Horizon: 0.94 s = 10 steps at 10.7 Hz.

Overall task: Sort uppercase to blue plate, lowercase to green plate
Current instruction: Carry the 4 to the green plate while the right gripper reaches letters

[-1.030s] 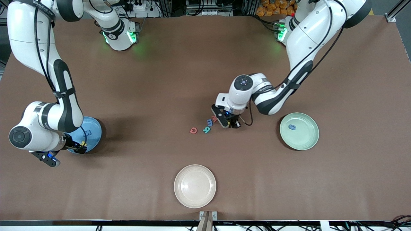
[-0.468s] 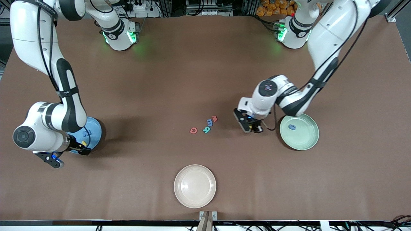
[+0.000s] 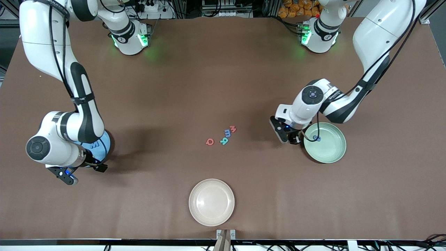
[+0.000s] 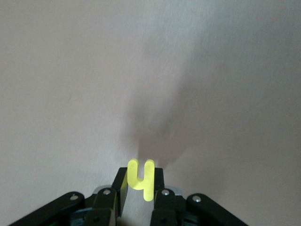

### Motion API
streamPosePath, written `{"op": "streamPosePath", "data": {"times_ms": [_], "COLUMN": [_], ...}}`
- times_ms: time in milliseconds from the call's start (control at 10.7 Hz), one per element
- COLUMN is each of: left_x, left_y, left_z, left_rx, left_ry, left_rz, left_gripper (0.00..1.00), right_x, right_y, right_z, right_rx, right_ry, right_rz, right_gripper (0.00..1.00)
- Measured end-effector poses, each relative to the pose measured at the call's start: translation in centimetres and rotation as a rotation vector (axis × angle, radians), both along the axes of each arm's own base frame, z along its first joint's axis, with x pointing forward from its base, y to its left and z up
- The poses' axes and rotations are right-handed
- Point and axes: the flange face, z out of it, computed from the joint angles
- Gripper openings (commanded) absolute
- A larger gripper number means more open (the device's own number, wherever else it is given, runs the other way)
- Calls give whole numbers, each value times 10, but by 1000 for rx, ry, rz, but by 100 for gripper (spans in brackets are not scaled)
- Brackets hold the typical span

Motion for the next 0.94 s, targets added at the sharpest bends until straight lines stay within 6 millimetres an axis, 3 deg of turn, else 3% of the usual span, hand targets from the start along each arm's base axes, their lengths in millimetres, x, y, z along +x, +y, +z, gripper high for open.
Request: {"op": "streamPosePath", "data": {"times_ms": [187, 562, 936], "left_x": [1, 9, 7], "left_y": [24, 84, 132], "left_z": [4, 13, 7], "left_rx": [8, 21, 30], "left_ry": [3, 3, 27], "left_rz": [-17, -60, -46], "left_gripper": [2, 2, 4], "right_x": [1, -9, -21], "right_y": [38, 168, 279], "right_z": [0, 4, 15], "right_rx": [-3, -3, 43], "right_ry": [-18, -65, -117], "right_rz": [-66, -222, -379], "right_gripper": [100, 100, 100]}}
